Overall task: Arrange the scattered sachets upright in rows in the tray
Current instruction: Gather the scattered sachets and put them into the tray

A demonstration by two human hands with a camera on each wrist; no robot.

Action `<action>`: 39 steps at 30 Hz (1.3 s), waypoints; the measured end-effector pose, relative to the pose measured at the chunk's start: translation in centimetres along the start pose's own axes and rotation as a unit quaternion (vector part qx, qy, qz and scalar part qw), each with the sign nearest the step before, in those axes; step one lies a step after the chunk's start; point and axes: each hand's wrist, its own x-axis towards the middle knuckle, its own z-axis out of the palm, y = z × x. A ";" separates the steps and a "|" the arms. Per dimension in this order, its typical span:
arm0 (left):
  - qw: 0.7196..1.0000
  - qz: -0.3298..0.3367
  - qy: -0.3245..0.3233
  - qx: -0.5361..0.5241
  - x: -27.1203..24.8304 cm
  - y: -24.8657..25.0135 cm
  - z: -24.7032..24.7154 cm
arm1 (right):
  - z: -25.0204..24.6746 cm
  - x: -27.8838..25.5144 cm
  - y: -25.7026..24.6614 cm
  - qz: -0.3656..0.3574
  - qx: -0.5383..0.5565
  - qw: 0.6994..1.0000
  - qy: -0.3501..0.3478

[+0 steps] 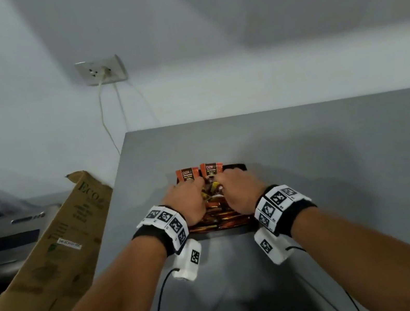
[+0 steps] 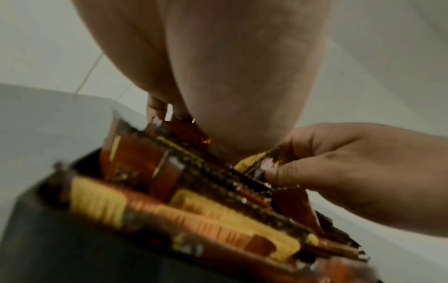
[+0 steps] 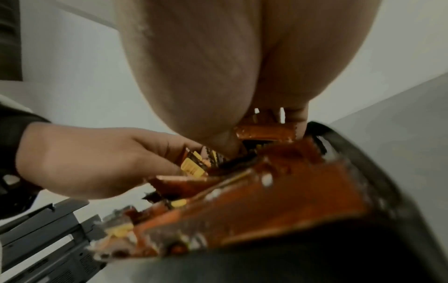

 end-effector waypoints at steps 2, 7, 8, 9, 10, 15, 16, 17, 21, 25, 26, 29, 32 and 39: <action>0.999 0.006 -0.009 -0.031 0.0 -0.5 0.6 | 0.9 0.0 -0.2 0.010 -0.019 0.999 -0.037; 0.995 0.056 -0.057 -0.059 -0.2 -1.0 0.0 | 1.2 -0.6 -0.5 0.012 0.001 0.997 -0.074; 0.994 0.061 -0.068 -0.065 -0.2 -1.2 -0.2 | 1.0 -0.8 -0.5 0.015 0.008 0.997 -0.079; 0.992 0.065 -0.080 -0.070 -0.2 -1.4 -0.4 | 0.9 -1.0 -0.5 0.017 0.010 0.996 -0.083; 0.990 0.066 -0.095 -0.074 -0.2 -1.7 -0.6 | 0.8 -1.1 -0.4 0.019 0.010 0.996 -0.087; 0.986 0.058 -0.059 -0.142 0.5 -3.0 -1.3 | 0.6 -0.4 0.7 0.011 0.079 0.997 0.013; 0.988 0.068 -0.010 -0.140 1.0 -3.2 -1.4 | 0.4 0.1 0.9 0.013 0.074 0.996 0.039; 0.988 0.079 0.043 -0.128 1.4 -3.4 -1.5 | 0.1 0.6 1.0 0.019 0.061 0.997 0.048; 0.995 0.050 0.064 -0.060 3.0 -3.7 -1.6 | -0.6 2.4 1.3 0.055 0.036 0.998 -0.014; 0.992 0.047 0.084 -0.087 3.2 -3.7 -1.2 | -0.9 2.5 1.6 0.047 0.066 0.997 0.008; 0.988 0.051 0.092 -0.110 3.0 -3.8 -1.2 | -1.1 2.3 1.6 0.039 0.075 0.996 0.023; 0.976 0.080 0.080 -0.184 2.1 -3.9 -0.9 | -1.7 1.4 1.7 0.030 0.090 0.995 0.033; 0.976 0.096 0.046 -0.189 1.0 -3.5 -0.8 | -1.8 0.6 1.6 0.016 0.077 0.997 0.002; 0.983 0.117 -0.106 -0.092 -0.4 -2.9 0.4 | -0.6 -0.6 0.8 -0.028 0.079 0.986 -0.142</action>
